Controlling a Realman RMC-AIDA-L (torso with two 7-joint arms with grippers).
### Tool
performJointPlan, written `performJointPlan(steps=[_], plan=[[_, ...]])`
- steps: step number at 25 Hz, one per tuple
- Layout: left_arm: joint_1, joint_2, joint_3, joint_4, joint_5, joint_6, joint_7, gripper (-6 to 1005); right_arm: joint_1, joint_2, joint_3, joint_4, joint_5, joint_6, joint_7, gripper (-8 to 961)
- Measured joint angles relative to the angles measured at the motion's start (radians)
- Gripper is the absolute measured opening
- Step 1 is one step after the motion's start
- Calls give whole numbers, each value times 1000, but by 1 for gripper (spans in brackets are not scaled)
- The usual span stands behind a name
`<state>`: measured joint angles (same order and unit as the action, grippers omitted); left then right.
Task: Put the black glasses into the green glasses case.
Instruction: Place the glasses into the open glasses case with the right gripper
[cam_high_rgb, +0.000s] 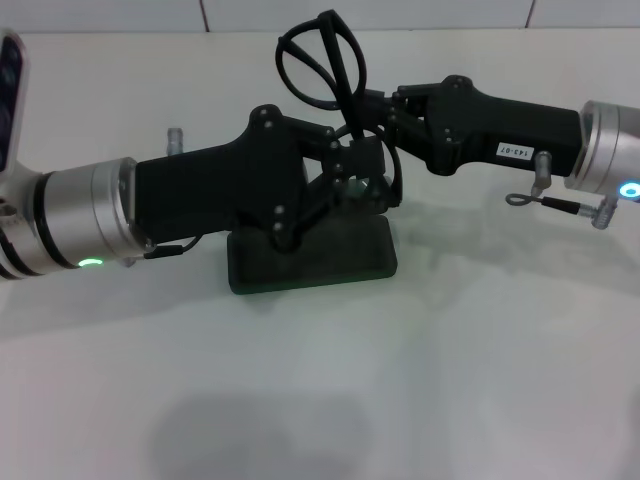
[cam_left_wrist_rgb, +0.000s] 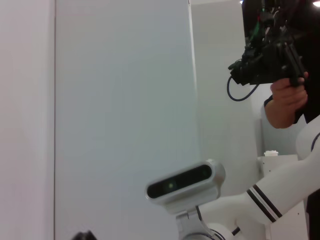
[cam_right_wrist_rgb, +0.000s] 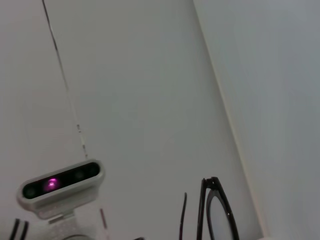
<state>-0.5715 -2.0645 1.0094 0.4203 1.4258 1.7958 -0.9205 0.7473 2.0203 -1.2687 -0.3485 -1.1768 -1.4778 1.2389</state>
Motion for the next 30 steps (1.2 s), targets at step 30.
performJointPlan(steps=[30], plan=[[153,105,1,6,301,-166,-78,7,-9,1,-114,-666,-710,66,271,49]])
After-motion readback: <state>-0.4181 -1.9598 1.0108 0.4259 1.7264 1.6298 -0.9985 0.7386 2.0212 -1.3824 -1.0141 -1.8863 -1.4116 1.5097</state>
